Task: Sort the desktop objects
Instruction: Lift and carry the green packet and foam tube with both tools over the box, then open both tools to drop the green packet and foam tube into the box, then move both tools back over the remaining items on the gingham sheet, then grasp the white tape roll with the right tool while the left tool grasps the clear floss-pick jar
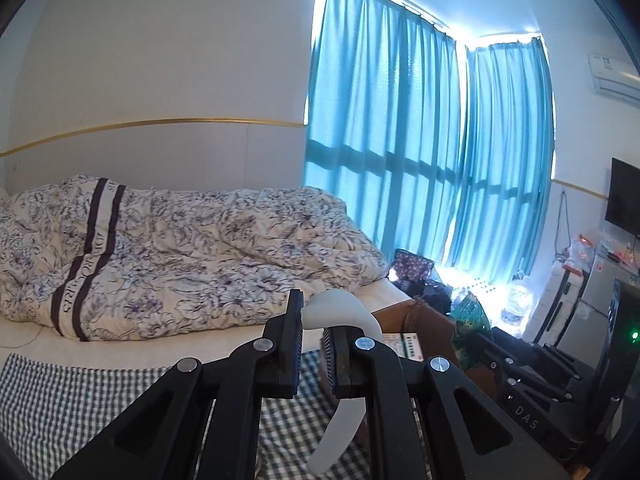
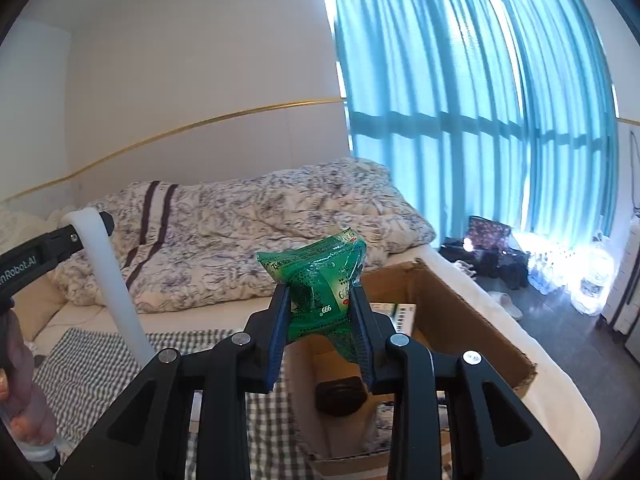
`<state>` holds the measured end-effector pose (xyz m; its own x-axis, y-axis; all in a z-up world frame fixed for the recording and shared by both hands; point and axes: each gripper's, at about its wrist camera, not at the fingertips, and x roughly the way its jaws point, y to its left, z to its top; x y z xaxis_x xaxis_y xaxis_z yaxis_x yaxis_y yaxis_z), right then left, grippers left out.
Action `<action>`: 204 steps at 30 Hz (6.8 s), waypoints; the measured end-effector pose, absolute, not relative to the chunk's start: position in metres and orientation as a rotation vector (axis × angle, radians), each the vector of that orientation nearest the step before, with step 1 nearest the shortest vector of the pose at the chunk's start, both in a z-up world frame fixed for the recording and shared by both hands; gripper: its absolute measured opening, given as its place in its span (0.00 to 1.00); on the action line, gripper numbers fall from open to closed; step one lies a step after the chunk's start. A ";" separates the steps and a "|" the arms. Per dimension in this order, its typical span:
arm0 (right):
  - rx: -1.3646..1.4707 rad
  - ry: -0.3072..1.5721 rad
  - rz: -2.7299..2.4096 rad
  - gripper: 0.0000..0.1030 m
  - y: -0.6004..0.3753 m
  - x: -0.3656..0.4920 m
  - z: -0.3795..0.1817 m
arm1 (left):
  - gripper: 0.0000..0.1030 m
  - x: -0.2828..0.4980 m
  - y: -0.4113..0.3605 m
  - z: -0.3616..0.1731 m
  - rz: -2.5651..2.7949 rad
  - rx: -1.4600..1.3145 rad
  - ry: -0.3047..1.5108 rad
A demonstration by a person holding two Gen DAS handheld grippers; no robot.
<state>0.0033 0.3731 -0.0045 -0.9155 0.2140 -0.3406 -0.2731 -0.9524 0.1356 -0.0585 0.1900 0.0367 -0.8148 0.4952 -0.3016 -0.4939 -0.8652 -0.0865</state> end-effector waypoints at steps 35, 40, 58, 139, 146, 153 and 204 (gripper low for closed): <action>-0.699 0.366 2.660 0.29 0.460 -0.018 -0.067 | 0.10 -0.116 0.338 -0.037 2.377 -0.655 0.147; -0.778 0.367 2.613 0.29 0.467 -0.027 -0.077 | 0.10 -0.125 0.352 -0.057 2.354 -0.743 0.204; -1.004 0.432 2.536 0.29 0.479 -0.050 -0.088 | 0.10 -0.139 0.384 -0.098 2.198 -1.025 0.405; -1.154 -0.148 3.127 1.00 0.205 -0.093 -0.102 | 1.00 -0.163 0.029 -0.075 2.728 -0.921 0.062; -1.348 -0.570 3.121 0.99 0.181 -0.099 -0.136 | 1.00 -0.186 0.029 -0.107 2.661 -1.051 0.081; -1.542 -0.584 3.129 0.84 0.198 -0.118 -0.169 | 1.00 -0.208 0.039 -0.136 2.596 -1.162 0.084; -1.415 0.094 3.178 0.04 0.263 -0.158 -0.162 | 0.89 -0.257 0.103 -0.234 2.469 -1.388 0.162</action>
